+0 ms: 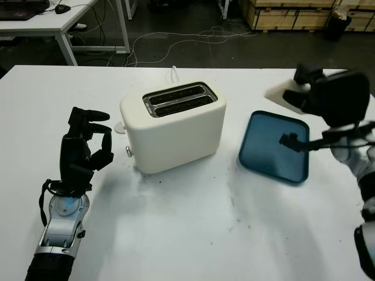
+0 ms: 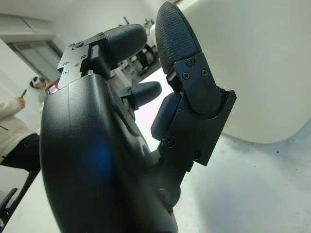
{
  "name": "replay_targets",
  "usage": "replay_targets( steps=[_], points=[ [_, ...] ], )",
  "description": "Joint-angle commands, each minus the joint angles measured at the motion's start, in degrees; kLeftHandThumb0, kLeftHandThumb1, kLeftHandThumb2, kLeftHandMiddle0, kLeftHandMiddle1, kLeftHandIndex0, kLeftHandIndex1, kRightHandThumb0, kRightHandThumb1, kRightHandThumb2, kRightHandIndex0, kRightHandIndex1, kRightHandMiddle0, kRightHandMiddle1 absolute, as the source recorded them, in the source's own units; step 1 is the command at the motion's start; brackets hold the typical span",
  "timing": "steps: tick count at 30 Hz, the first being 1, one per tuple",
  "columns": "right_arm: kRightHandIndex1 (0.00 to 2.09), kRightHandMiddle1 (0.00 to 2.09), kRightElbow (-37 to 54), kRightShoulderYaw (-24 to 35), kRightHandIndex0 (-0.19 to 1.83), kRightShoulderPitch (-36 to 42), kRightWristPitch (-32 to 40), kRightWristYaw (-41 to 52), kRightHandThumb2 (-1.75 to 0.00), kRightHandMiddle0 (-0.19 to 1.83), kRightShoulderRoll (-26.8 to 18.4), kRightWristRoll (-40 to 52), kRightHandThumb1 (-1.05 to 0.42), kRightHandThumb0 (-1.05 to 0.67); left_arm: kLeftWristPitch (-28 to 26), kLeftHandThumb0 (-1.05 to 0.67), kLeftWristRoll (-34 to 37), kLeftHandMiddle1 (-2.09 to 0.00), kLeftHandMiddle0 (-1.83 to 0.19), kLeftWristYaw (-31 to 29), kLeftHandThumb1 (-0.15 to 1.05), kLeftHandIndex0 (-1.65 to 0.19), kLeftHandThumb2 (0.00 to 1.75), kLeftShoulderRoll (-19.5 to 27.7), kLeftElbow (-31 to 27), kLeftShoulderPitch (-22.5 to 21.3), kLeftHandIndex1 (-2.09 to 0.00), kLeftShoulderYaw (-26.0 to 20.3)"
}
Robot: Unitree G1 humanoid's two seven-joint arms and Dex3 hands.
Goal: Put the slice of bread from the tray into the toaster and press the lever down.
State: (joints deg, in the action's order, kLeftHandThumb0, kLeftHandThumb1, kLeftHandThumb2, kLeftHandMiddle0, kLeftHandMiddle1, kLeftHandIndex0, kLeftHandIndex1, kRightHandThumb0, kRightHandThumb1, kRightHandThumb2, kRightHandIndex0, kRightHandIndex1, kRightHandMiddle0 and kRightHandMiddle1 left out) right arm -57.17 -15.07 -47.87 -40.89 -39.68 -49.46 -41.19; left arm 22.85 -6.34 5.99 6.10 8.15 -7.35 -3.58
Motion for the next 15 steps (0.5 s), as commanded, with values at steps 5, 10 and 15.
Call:
replay_targets(
  steps=[5, 10, 15],
  points=[
    [1.75, 1.75, -3.66, 7.34, 1.3, -9.92, -7.04, 32.25, -0.56, 0.87, 2.81, 21.23, -0.92, -0.75, 0.11, -0.77, -0.88, -1.75, 0.0, 0.47, 0.79, 0.0, 0.86, -0.1, -0.06, -0.56, -1.57, 0.17],
    [1.75, 1.74, -5.89, 10.26, 1.25, -18.42, -5.89, 51.48, -0.45, 0.93, 6.81, 30.22, -0.92, -0.82, 0.62, -0.76, -0.35, -1.75, 0.0, 0.34, 0.79, 0.0, 0.84, -0.22, 0.54, -0.9, -1.58, 0.08],
    [1.75, 1.75, -8.17, 11.94, 1.32, -25.38, -3.09, 61.59, -0.42, 1.09, 10.71, 33.51, -0.92, -0.9, 0.18, -0.77, -0.52, -1.75, 0.0, 0.5, 0.79, 0.0, 0.84, -0.24, 0.62, -1.08, -1.58, 0.12]
  ],
)
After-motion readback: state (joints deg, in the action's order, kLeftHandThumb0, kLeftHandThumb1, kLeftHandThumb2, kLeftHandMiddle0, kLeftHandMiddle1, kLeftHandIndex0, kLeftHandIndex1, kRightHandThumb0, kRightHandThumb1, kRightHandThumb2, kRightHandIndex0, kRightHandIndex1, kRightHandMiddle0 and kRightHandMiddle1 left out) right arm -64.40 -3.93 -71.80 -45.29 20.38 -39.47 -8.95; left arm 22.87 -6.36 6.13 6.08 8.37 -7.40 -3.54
